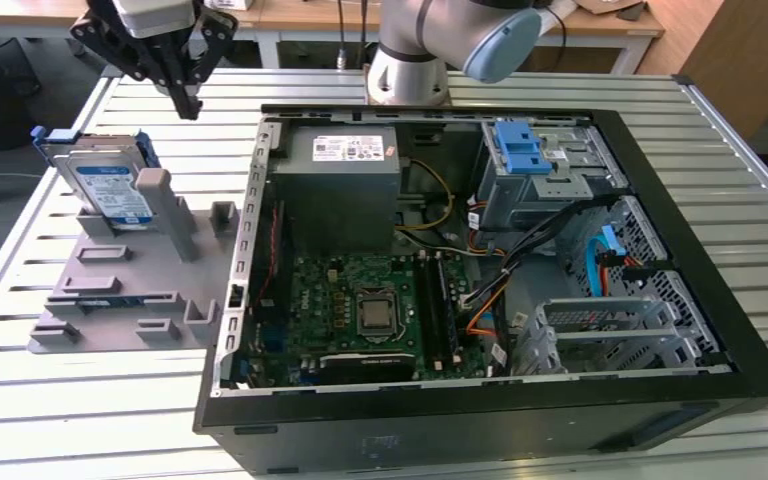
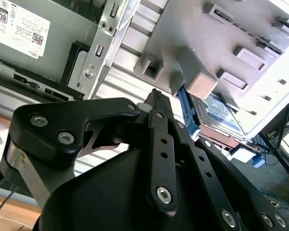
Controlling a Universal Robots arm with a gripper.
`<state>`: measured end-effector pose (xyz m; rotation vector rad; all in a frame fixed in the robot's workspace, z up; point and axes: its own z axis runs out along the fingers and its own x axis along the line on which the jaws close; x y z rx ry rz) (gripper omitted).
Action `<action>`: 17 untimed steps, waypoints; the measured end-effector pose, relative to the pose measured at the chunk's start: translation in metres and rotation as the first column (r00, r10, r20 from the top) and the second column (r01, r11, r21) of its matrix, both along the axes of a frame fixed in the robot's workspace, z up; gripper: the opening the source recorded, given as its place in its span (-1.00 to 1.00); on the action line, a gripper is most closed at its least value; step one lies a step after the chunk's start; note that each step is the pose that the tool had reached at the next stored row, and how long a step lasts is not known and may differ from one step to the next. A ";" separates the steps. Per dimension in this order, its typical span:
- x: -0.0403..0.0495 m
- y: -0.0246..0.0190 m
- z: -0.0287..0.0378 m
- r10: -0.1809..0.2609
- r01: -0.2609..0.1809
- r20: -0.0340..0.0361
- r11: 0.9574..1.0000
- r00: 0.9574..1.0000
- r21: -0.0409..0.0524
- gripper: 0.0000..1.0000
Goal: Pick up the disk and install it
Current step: 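Reach for the disk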
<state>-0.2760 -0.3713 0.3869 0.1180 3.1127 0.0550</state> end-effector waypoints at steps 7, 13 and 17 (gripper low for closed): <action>-0.0119 0.0027 -0.0018 0.000 0.000 -0.004 1.000 1.000 0.000 -0.79; -0.0123 0.0027 -0.0019 0.000 0.000 -0.005 1.000 1.000 0.000 -0.79; -0.0135 0.0030 -0.0020 0.000 0.000 -0.005 1.000 1.000 0.000 -0.79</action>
